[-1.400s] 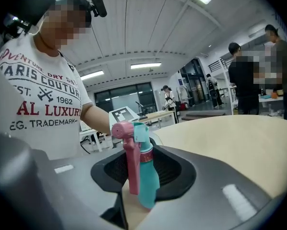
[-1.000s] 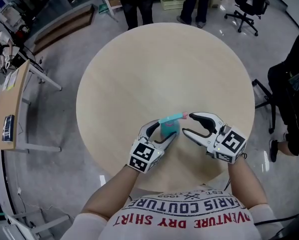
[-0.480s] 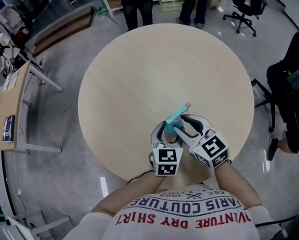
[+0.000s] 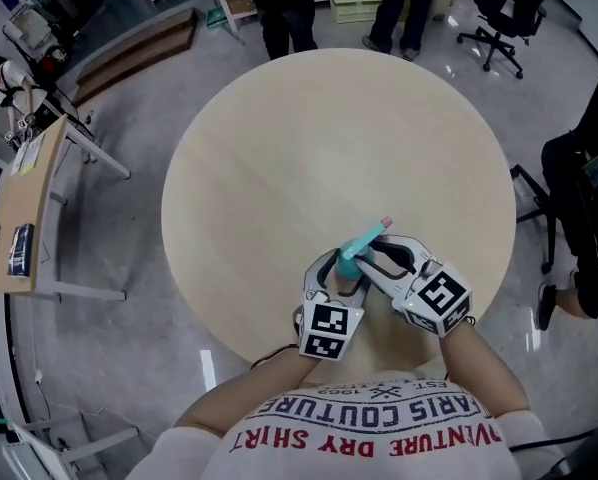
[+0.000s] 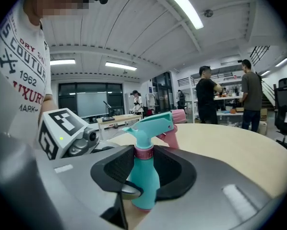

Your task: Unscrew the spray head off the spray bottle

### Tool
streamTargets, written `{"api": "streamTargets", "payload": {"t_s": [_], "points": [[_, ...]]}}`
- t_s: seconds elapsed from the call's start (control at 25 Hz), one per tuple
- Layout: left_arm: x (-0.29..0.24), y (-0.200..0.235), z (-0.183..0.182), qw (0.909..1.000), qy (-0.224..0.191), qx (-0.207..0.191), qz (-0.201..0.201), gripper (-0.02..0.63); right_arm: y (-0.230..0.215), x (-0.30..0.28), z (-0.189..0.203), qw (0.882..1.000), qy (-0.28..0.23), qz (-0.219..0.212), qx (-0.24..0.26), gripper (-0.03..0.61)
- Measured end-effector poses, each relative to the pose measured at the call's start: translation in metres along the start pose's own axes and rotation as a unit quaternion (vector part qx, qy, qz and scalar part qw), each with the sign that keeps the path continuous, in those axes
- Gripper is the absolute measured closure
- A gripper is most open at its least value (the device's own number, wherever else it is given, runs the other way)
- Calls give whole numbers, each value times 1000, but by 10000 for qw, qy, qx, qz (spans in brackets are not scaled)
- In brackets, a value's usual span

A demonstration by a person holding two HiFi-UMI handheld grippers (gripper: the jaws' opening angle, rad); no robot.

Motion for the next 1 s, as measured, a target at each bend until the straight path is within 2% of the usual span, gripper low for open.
{"api": "streamTargets", "payload": {"t_s": [0.08, 0.16, 0.24, 0.32, 0.4, 0.48, 0.56, 0.68, 0.72, 0.88, 1.0], "points": [[0, 2, 1, 9977, -80, -303, 604, 331, -2, 1, 0, 9989, 103, -443, 134, 454], [2, 4, 4, 9881, -144, -691, 1366, 333, -1, 2, 1, 9948, 209, -963, 248, 454], [4, 7, 5, 9699, -70, -1112, 2164, 333, 1, 2, 0, 9880, 291, -1486, 307, 456], [5, 9, 3, 9472, 127, -1485, 2841, 334, 2, 2, -1, 9801, 351, -1936, 275, 456], [2, 9, -1, 9278, 306, -1716, 3298, 333, 0, 4, -3, 9731, 392, -2259, 235, 456], [-1, 9, -3, 9200, 362, -1766, 3481, 333, -2, 5, -4, 9696, 417, -2394, 293, 456], [-1, 9, -3, 9260, 260, -1614, 3402, 331, -3, 4, -4, 9711, 381, -2333, 324, 454], [2, 11, 3, 9484, -21, -1129, 2962, 332, 1, 2, -1, 9789, 249, -2024, 148, 444], [3, 12, 4, 9560, -85, -1000, 2758, 333, 3, 3, 0, 9811, 202, -1923, 80, 406], [3, 10, 6, 9814, -106, -695, 1785, 333, 5, 14, -3, 9899, -147, -1376, -315, 388], [4, 10, 6, 9951, -21, -365, 914, 333, 9, 17, -2, 9961, -199, -778, -366, 369]]}}
Point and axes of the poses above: the fingertips, and each gripper's own axes: x backward along the fingers, y to its left, z out of its underside, the point moved 3 cm from there along x, backward along the fingers, and after that the axes turned 3 degrees about -x, right-handed, at the moved point
